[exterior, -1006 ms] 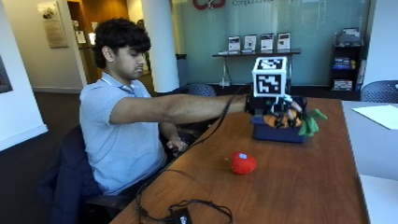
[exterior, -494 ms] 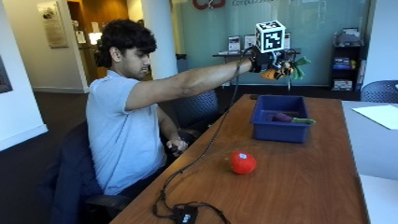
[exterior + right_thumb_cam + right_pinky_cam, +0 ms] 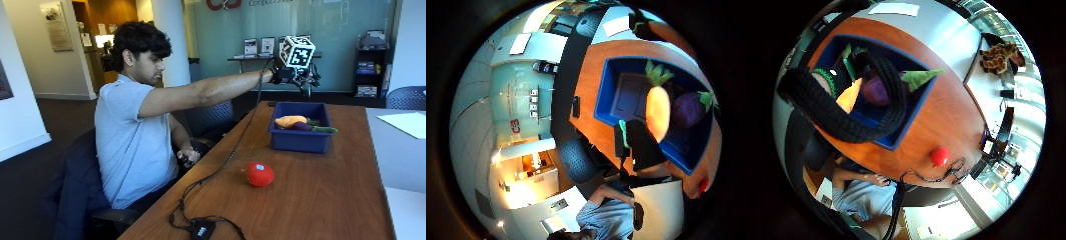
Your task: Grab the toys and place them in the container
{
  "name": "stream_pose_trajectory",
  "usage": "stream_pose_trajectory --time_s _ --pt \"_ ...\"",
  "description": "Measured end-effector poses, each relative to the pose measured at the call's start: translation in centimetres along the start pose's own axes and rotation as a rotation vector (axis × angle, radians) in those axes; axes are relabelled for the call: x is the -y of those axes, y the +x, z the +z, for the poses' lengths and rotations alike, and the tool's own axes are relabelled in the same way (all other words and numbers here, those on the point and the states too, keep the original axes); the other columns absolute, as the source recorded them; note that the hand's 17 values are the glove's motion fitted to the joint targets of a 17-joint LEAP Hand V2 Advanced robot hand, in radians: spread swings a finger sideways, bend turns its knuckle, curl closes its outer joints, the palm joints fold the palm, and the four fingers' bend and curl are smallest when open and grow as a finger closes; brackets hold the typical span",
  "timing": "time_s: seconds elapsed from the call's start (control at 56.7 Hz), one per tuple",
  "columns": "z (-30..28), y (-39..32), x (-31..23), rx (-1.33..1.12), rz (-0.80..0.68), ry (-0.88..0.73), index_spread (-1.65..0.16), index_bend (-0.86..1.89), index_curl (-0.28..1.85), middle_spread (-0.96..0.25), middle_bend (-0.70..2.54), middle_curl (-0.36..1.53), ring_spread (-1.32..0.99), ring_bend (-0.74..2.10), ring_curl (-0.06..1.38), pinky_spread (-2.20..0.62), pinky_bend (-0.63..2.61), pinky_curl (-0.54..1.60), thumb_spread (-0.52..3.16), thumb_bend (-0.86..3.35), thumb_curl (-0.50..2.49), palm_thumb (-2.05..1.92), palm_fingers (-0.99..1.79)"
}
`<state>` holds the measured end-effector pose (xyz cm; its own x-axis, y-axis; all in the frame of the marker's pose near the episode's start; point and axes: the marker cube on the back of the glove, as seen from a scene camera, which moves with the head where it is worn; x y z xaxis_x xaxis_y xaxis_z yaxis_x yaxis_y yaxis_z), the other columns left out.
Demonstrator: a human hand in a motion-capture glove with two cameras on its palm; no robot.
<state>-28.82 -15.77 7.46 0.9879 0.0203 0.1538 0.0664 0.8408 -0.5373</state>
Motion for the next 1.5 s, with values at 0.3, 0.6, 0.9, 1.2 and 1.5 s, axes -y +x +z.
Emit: stream_pose_trajectory --time_s 0.3,0.6,0.9,1.2,1.5 --pt "-1.2 13.9 -7.2 -0.031 0.059 -0.056 -0.33 0.28 0.47 0.05 0.12 0.18 0.02 0.17 0.31 0.02 1.1 0.34 1.46 -0.02 0.49 0.12 -0.16" --pt "4.9 29.2 -15.9 -0.016 0.267 -0.148 -0.34 0.16 0.41 0.05 0.09 0.16 0.03 0.15 0.26 0.07 1.09 0.33 1.47 0.0 0.4 0.1 -0.22" --pt "13.3 32.3 -18.4 0.09 0.271 -0.252 -0.34 0.15 0.35 0.05 0.09 0.15 0.04 0.15 0.22 0.08 1.12 0.34 1.47 0.0 0.36 0.14 -0.24" --pt "16.5 31.5 -16.7 0.045 0.224 -0.083 -0.26 0.17 0.31 0.04 0.21 0.17 -0.06 0.65 0.3 -0.22 1.17 0.32 1.6 0.29 0.48 0.62 0.67" --pt "8.4 26.1 -14.0 0.089 0.188 0.055 -0.19 0.18 0.4 0.02 0.29 0.26 -0.17 0.77 0.43 -0.35 1.06 0.36 1.29 0.3 0.67 0.86 0.84"
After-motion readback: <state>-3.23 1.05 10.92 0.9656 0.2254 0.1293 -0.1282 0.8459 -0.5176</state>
